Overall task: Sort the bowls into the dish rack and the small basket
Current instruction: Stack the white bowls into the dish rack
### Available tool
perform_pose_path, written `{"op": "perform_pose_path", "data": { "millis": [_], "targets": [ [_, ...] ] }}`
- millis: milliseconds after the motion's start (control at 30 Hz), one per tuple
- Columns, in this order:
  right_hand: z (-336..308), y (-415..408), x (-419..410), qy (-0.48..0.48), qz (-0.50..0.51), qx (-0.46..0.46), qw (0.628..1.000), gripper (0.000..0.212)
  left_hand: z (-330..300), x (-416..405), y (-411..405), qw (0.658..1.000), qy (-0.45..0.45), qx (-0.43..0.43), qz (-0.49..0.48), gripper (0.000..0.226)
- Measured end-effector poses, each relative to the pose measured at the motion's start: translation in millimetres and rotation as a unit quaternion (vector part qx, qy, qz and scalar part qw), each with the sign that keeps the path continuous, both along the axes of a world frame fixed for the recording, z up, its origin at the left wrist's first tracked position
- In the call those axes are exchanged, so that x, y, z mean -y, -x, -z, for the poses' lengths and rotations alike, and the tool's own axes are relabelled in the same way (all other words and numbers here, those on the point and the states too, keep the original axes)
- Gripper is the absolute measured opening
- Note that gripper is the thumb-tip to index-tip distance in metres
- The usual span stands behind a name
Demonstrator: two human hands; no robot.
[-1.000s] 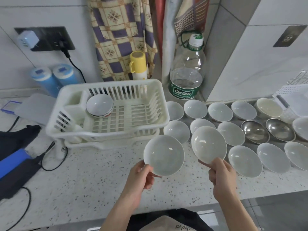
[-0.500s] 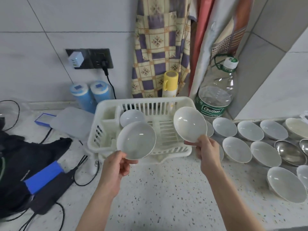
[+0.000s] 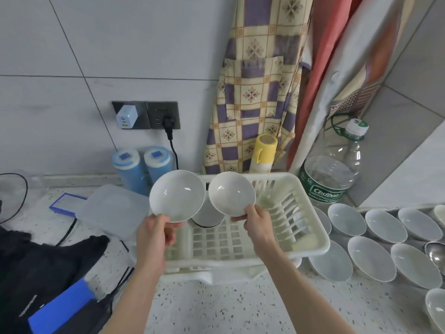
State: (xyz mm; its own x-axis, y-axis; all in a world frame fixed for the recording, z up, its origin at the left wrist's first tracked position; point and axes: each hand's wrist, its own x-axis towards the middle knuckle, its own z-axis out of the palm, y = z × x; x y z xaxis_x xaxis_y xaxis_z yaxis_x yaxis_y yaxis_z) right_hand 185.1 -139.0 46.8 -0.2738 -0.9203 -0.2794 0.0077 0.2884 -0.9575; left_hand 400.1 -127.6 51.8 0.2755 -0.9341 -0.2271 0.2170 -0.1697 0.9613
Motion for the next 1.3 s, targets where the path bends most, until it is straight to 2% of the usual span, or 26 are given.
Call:
{"op": "perform_pose_path", "data": {
  "millis": [133, 267, 467, 600, 700, 1000, 1300],
  "targets": [
    [10.7, -9.9, 19.2, -0.019, -0.012, -0.037, 0.999, 0.023, 8.8, 21.5, -2.7, 1.0, -0.005, 0.014, -0.02, 0.019],
    [24.3, -9.9, 31.5, -0.04, -0.043, -0.026, 0.998, 0.025, 14.9, 28.9, 0.4, 0.999, -0.001, 0.044, -0.031, 0.014],
    [38.5, -7.1, 42.7, -0.039, -0.094, -0.033, 0.994, 0.028, 17.7, 31.0, 0.8, 0.998, 0.01, 0.036, -0.047, 0.012],
    [44.4, -10.7, 42.3, -0.03, -0.109, -0.072, 0.991, 0.028, 20.1, 31.4, -0.2, 0.998, 0.012, 0.024, -0.056, 0.016],
    [47.7, -13.0, 41.7, -0.031, -0.11, -0.111, 0.987, 0.028, 22.0, 31.8, -0.9, 0.998, 0.01, 0.02, -0.052, 0.019],
    [50.2, -16.6, 41.4, -0.052, -0.116, -0.124, 0.984, 0.027, 27.5, 32.6, -1.9, 0.999, 0.003, 0.021, -0.029, 0.021],
    [55.5, -23.8, 44.8, -0.078, -0.119, -0.143, 0.979, 0.036, 32.5, 31.9, 0.8, 0.995, -0.024, 0.086, 0.036, 0.025]
  ]
}}
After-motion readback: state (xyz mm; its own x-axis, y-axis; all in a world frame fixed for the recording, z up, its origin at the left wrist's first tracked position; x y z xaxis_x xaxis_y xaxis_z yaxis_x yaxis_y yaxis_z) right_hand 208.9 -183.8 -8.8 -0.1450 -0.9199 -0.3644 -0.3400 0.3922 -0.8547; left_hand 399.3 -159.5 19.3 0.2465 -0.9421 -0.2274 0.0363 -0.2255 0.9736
